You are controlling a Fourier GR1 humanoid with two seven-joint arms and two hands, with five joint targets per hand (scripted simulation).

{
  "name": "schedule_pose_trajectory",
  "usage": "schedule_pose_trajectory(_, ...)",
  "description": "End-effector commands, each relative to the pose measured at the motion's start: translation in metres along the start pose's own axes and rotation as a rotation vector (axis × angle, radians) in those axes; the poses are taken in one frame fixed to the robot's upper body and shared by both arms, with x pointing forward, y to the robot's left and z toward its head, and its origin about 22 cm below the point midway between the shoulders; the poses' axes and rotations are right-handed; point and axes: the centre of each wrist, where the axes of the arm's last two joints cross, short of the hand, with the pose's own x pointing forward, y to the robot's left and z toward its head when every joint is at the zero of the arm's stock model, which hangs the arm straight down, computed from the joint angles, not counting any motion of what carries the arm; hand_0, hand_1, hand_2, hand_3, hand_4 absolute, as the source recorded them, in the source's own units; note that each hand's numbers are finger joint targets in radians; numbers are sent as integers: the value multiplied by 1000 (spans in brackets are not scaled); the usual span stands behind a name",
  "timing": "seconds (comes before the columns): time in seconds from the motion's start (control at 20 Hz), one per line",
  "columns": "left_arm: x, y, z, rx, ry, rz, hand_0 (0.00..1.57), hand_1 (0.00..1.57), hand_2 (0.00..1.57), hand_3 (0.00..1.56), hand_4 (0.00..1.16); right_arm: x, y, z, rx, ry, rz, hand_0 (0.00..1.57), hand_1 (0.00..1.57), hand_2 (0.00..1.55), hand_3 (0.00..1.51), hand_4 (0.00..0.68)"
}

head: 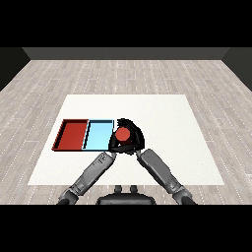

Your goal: Pick the red can and put it in the red box

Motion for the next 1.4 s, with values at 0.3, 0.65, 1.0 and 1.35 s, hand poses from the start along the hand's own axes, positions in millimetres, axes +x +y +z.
schedule_pose_trajectory(0.3,20,-5,8,-13,-20,1,1571,1571,1571,1482,1152,17,-13,-7,8,-15,68,0,0,0,0,0)
schedule_pose_trajectory(0.65,-10,9,2,11,24,13,1571,1571,1571,1490,1139,63,-53,-11,-92,-151,107,0,0,0,0,0)
schedule_pose_trajectory(1.0,-19,31,5,51,8,-25,1571,1571,1558,1465,1124,105,-70,-6,-154,-230,124,0,0,0,0,0)
schedule_pose_trajectory(1.35,-1,61,-4,130,-55,-115,1571,1571,1571,1460,1121,96,-132,25,-286,-162,125,0,0,0,0,0)
